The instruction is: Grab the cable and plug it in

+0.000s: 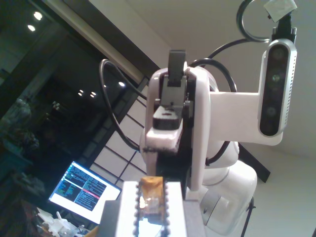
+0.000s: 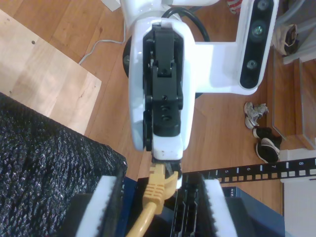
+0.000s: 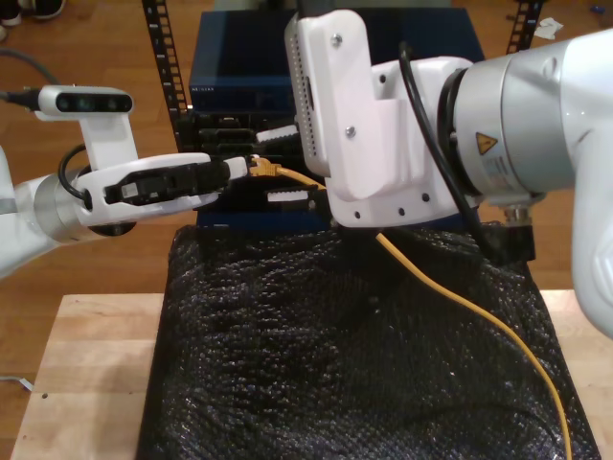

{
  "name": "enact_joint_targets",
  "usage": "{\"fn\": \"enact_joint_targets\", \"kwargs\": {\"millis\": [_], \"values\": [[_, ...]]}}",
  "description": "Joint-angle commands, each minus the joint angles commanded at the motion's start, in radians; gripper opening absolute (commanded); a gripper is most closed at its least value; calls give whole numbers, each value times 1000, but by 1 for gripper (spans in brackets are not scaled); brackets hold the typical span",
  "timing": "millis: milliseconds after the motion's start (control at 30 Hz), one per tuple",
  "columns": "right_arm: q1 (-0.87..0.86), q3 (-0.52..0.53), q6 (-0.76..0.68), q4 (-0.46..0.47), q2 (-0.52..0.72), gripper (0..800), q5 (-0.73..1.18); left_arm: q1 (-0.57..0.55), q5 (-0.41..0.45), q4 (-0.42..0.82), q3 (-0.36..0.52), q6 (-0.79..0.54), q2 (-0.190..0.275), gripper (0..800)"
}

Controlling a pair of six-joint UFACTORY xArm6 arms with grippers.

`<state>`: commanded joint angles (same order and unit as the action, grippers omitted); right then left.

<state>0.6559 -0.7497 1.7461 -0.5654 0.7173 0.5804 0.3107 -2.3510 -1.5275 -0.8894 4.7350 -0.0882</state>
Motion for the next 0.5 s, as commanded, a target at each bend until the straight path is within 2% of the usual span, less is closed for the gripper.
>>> {"fn": "enact_joint_targets", "kwargs": {"millis": [267,500], "values": [[0,6,-2,0,0,273,-20,0,0,0,2,0,0,16],[2,8,-2,-2,-2,271,-20,0,0,0,0,0,0,16]]}}
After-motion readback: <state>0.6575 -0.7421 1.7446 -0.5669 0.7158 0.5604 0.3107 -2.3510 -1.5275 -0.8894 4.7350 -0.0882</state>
